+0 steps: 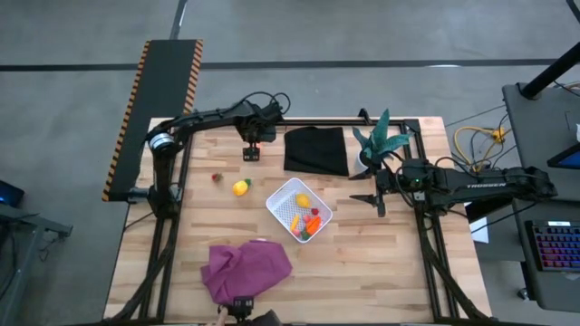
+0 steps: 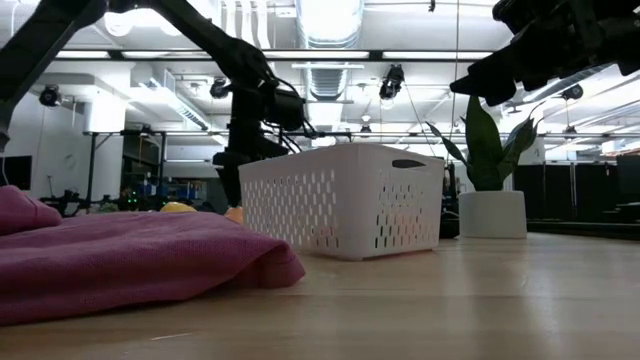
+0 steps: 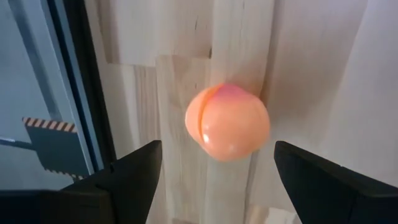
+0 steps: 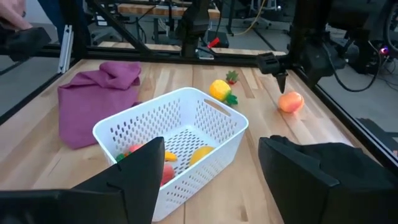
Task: Pick and placing Produce into tupperware
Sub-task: Put the large peach into the white bin
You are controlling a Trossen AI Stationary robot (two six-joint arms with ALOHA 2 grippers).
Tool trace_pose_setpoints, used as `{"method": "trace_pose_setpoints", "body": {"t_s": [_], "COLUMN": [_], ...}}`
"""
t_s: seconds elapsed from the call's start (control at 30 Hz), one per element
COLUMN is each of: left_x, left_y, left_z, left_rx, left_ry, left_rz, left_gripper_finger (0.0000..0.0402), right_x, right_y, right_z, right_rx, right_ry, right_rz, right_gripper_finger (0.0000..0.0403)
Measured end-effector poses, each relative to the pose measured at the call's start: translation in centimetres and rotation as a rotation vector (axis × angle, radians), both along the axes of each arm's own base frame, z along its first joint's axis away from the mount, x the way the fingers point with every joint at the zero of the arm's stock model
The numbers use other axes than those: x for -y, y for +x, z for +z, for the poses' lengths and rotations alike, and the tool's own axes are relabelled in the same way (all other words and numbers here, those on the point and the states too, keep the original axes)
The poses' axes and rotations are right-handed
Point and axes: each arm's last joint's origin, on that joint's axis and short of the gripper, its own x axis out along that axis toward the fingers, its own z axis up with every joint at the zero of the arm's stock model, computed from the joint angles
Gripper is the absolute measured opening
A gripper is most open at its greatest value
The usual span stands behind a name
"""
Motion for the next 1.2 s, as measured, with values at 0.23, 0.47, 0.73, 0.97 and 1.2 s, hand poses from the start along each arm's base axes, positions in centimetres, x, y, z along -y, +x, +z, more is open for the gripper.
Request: {"method": "trace_pose_setpoints", "body": {"t_s": [0.23, 0.47, 0.73, 0.97, 1.2], "left_x": [-0.6, -0.8, -1.1, -1.3, -1.3], "left_y": [0.6, 0.7, 0.9, 1.2, 1.2], "left_z": [-0.6, -1.6, -3.0, -4.5, -4.8], "left_rx": [-0.017, -0.034, -0.035, -0.069, -0.081], "left_ry": [-0.012, -0.049, -0.108, -0.128, -0.134], "left_rz": [-0.03, -0.068, -0.075, -0.085, -0.106], "left_gripper_finger": [0.0295, 0.0295, 0.0295, 0.0295, 0.0295], "right_x": [0.0, 0.0, 0.0, 0.0, 0.0], "right_y": [-0.1, -0.1, -0.1, -0.1, -0.2], "right_z": [-0.2, -0.3, -0.4, -0.5, -0.6], "right_rx": [-0.024, -0.033, -0.047, -0.049, -0.068], "right_ry": [0.002, 0.003, 0.004, 0.004, 0.006], "right_rz": [0.0, 0.0, 0.0, 0.0, 0.0], "right_gripper_finger": [0.0249, 0.0252, 0.0249, 0.0249, 0.0243]}}
